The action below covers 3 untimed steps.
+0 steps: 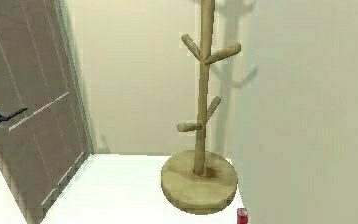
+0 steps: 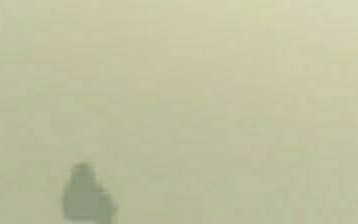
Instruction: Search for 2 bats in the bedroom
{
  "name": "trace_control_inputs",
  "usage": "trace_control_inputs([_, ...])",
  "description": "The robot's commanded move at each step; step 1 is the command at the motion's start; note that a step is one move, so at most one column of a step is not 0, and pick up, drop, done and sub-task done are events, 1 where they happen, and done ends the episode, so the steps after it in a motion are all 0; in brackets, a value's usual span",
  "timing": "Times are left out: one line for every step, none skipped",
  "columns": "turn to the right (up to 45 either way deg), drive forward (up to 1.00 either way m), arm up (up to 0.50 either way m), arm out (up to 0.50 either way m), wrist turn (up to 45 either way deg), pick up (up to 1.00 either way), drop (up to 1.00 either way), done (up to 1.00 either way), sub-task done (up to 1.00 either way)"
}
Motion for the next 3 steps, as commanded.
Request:
trace_control_inputs([-45.0,0.0,0.0,0.0,0.0,0.0,0.0,0.0,0.0])
trace_control_inputs([-24.0,0.0,0.0,0.0,0.0,0.0,0.0,0.0,0.0])
trace_control_inputs([0.0,1.0,0.0,0.0,0.0,0.0,0.0,0.0,0.0])
